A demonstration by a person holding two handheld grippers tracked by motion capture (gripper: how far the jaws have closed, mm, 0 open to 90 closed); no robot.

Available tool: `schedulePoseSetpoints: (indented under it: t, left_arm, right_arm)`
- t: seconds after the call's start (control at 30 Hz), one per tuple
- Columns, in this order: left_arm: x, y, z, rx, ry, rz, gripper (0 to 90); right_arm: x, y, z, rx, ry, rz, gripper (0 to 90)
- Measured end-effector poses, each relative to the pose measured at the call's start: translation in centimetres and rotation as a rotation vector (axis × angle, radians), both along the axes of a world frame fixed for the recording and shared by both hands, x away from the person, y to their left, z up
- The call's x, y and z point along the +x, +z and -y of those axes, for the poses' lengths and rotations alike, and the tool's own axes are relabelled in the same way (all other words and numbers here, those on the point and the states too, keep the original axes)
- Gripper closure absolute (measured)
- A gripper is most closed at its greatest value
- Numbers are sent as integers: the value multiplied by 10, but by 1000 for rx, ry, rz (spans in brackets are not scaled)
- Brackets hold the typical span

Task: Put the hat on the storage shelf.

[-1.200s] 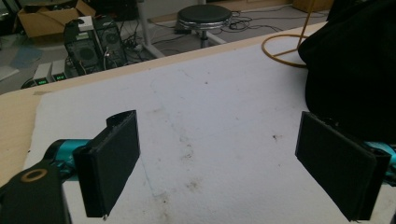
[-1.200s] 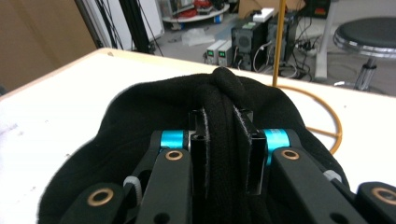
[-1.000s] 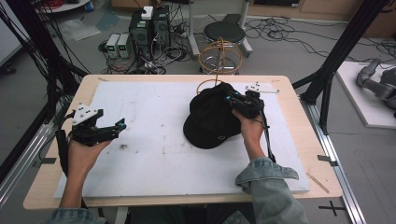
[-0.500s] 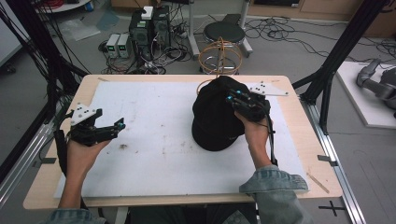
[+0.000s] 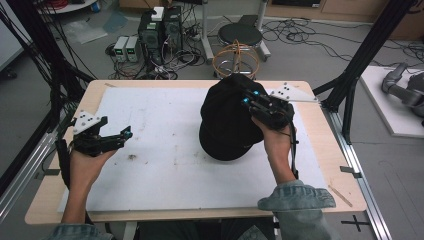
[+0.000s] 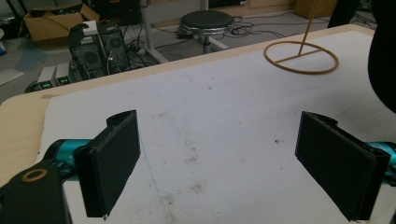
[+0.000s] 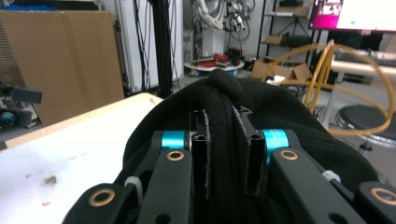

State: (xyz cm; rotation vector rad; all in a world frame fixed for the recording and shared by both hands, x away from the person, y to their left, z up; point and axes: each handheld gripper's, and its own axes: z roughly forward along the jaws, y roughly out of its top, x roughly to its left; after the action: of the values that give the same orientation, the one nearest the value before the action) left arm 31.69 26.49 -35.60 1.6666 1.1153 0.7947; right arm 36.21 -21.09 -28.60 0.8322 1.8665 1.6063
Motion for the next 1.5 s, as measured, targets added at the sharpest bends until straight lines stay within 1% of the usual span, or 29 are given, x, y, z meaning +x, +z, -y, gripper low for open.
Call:
schedulePoseSetpoints:
  t: [0.17,0.3,0.37,0.4,0.43,0.5,0.63,0.77,0.8,0.9,1.0,1.17,1.27,1.37,1.5]
  left_arm:
    - [-1,1,-2,0,4,1,143]
    - [-2,1,-3,-1,5,2,143]
    - [-2,1,-3,-2,7,2,144]
    - [-2,1,-3,-3,9,2,143]
    - [-2,1,-3,-4,7,2,143]
    - [-2,1,-3,-2,8,1,143]
    - [-2,1,-2,-2,5,0,144]
    - [-1,0,-3,-3,8,1,143]
    - [-1,0,-3,-7,9,2,143]
    - [-1,0,-3,-5,8,1,143]
    - [-1,0,-4,-9,12,2,143]
    - [-1,-1,-5,-6,10,0,143]
    - [0,-1,-4,-7,8,-1,143]
    - [0,-1,-5,-5,10,-4,143]
    - [0,-2,-5,-7,12,-5,144]
  right_arm:
    - [-5,18,-1,26,13,33,796]
    - [-8,31,1,35,12,63,796]
    - [-9,38,2,61,21,69,796]
    - [-9,42,2,57,19,83,796]
    - [-9,45,2,60,18,79,796]
    - [-7,53,3,62,14,102,796]
    - [-4,68,3,65,12,124,795]
    - [2,78,2,75,14,127,794]
    - [5,80,2,74,14,135,794]
    - [13,84,0,72,6,130,794]
    - [19,88,-1,71,-6,138,794]
    - [29,96,-1,87,-18,148,793]
    - [37,101,-1,104,-15,144,793]
    - [47,104,-2,97,-26,138,792]
    - [62,104,-7,80,-38,130,792]
